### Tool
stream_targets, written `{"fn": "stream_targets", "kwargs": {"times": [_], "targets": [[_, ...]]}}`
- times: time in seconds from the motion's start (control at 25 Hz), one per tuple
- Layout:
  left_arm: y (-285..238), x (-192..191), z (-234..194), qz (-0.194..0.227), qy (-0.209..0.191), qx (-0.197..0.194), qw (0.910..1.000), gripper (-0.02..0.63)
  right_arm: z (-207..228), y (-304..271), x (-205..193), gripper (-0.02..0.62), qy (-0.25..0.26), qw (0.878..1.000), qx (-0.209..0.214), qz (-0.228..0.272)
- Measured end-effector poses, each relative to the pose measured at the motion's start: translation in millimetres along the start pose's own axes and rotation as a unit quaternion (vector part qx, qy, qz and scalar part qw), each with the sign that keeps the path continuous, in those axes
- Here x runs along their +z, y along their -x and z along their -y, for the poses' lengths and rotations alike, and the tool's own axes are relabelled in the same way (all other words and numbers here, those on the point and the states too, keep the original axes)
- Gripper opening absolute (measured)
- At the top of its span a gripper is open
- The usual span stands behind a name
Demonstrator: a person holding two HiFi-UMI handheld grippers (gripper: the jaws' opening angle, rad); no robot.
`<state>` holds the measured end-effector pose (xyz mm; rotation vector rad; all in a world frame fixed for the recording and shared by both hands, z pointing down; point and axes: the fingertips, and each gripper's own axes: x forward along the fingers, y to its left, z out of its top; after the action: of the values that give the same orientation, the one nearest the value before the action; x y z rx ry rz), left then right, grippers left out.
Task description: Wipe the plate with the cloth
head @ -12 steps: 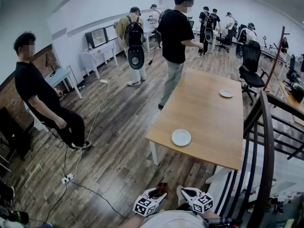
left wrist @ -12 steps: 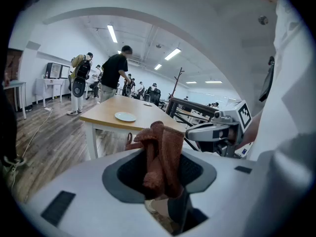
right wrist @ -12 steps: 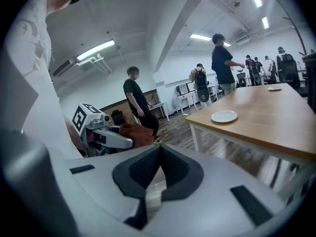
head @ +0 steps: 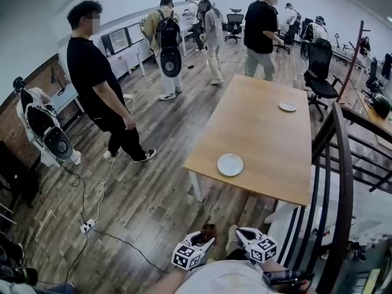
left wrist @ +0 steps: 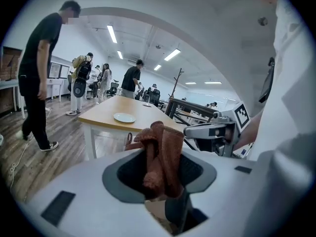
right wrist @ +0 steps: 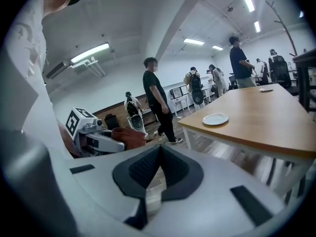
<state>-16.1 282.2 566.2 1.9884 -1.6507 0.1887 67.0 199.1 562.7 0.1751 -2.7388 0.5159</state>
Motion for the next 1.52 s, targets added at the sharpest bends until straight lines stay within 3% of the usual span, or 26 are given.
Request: {"fn": "stream_targets", "kwargs": {"times": [0.28, 0.6, 1.52], "targets": [[9, 3, -9, -0.003, 0.003, 0.006, 1.0000, 0.170, -7, -7, 9, 0.012, -0.027, 0.999, 0.008, 0.014], [2, 14, -36, -0.004, 0.024, 0.027, 0.9993, 0.170, 3, -39, 25, 0.012, -0.021, 0.999, 0.034, -0.005], [-115, 99, -88, -0.029, 0.016, 0.028, 0.9990, 0.169, 139, -94, 102, 0.012, -0.041, 0.998, 0.050, 0.007]]}}
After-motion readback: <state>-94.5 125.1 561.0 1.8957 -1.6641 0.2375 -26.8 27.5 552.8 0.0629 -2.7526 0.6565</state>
